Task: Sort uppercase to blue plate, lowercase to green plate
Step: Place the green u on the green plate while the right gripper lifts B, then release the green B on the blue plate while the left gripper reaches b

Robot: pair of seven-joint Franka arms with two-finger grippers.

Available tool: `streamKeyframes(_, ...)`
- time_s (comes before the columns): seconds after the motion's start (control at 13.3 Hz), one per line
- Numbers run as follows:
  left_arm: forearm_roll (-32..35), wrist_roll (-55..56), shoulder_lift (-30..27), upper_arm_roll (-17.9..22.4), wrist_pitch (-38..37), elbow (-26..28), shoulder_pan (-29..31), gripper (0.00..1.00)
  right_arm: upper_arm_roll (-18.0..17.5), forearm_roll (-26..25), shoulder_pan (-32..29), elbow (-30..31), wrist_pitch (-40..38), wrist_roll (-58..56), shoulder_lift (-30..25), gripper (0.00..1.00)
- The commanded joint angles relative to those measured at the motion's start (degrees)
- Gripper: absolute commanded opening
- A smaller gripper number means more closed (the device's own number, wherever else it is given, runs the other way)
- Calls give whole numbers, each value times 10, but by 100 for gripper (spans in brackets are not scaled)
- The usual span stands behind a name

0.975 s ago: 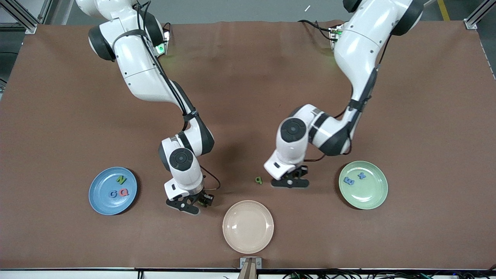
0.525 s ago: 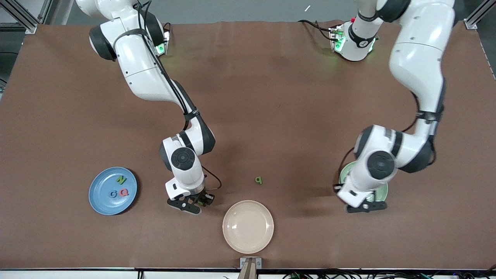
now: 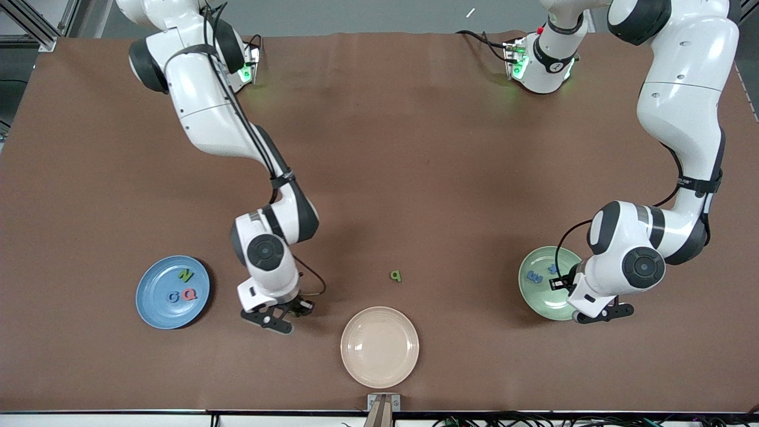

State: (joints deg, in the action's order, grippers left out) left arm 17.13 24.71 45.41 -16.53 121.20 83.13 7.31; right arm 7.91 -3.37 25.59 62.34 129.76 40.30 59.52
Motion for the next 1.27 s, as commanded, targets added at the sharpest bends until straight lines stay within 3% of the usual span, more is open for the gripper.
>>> streamKeyframes(0.0, -1, 12, -15, -5, -3, 5, -7, 100, -27, 13, -68, 14, -51, -131, -48, 0)
streamKeyframes(0.15, 2, 30, -24, -11, -4, 4, -26, 100, -31, 27, -107, 33, -83, -230, -78, 1)
streamKeyframes(0.3, 0, 76, -25, -60, -3, 0, -36, 100, -32, 35, -146, 43, -99, -322, -94, 1)
streamKeyframes(0.53, 1, 159, -20, -76, 0, -37, -111, 97, -32, 68, -203, 48, -150, -474, -97, 2)
streamKeyframes(0.67, 15, 185, -7, -55, 26, -63, -181, 96, -32, 77, -240, 57, -156, -554, -96, 2)
streamKeyframes(0.97, 25, 238, 33, -1, 150, -64, -273, 93, -31, 78, -275, 95, -157, -637, -92, 6)
streamKeyframes(1.2, 28, 286, 68, 61, 232, -69, -344, 86, -32, 78, -285, 124, -195, -655, -92, 24)
